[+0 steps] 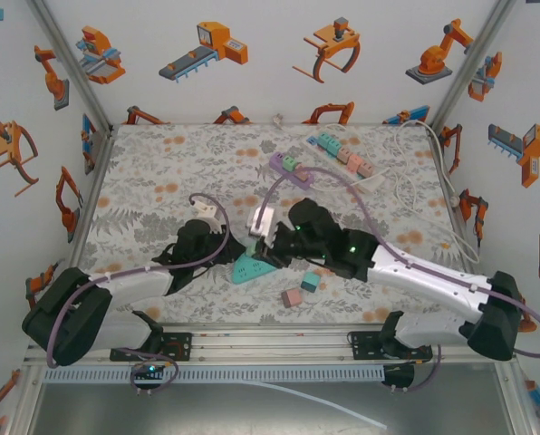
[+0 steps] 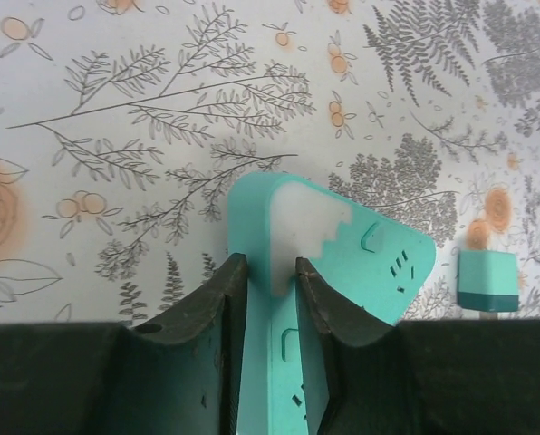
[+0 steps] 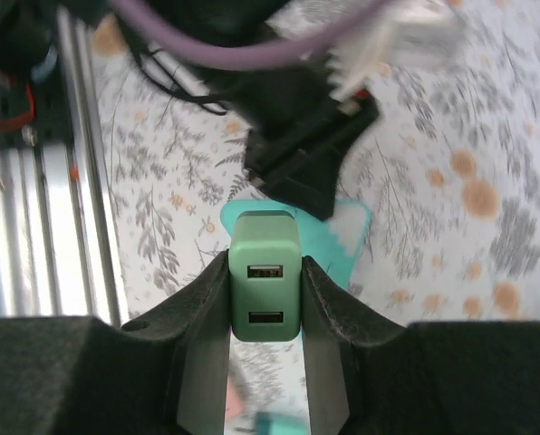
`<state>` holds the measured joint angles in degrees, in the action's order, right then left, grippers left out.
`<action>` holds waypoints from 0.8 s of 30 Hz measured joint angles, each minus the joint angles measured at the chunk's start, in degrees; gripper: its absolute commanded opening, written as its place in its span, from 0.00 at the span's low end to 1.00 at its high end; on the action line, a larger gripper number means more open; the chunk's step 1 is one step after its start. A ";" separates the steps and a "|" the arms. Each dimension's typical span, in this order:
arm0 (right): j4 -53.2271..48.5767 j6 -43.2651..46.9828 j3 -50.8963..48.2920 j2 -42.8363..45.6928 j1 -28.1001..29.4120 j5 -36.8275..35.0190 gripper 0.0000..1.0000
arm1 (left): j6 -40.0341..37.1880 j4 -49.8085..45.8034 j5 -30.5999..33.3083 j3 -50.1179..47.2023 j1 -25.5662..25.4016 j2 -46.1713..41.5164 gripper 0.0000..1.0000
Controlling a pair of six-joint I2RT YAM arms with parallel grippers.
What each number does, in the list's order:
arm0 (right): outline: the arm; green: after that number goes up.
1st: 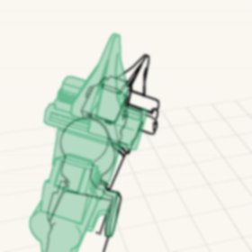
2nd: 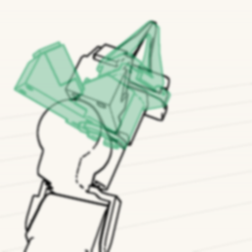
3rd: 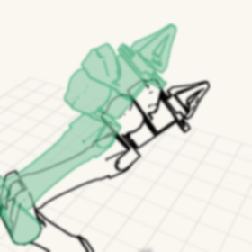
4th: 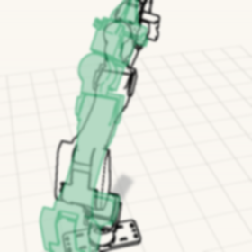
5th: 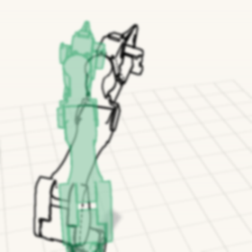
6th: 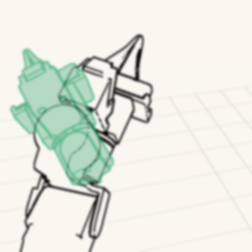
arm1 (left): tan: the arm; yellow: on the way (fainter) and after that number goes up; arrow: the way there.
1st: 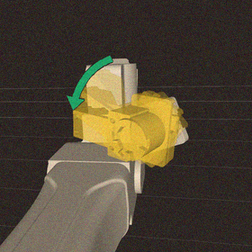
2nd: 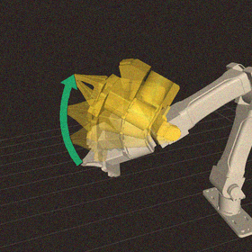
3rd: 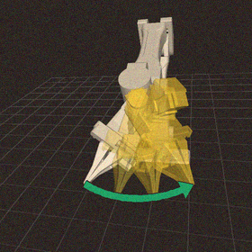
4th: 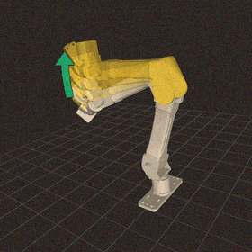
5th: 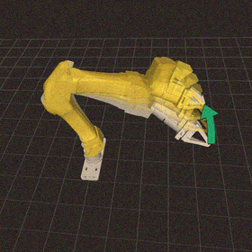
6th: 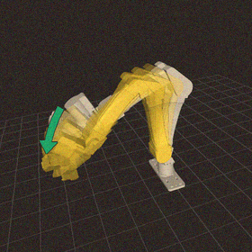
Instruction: Pull the plug off the socket
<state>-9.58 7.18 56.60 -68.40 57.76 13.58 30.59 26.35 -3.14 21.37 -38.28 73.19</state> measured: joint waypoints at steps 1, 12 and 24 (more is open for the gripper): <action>-0.61 -4.13 0.02 0.92 -2.19 -0.02 0.09 | -0.68 -1.38 0.22 0.42 0.13 -0.35 0.39; -9.05 -35.15 -7.54 13.22 -26.95 3.23 0.09 | -3.96 -14.23 -3.76 0.42 0.00 -11.10 0.62; -12.46 -53.68 -29.68 25.05 -45.20 3.98 0.12 | -5.01 -18.84 -11.72 4.24 -11.98 -25.44 0.68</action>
<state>-22.04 -46.50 26.92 -43.35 12.56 17.56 25.58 7.51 -14.85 25.61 -50.26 47.75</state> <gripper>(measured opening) 0.329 0.668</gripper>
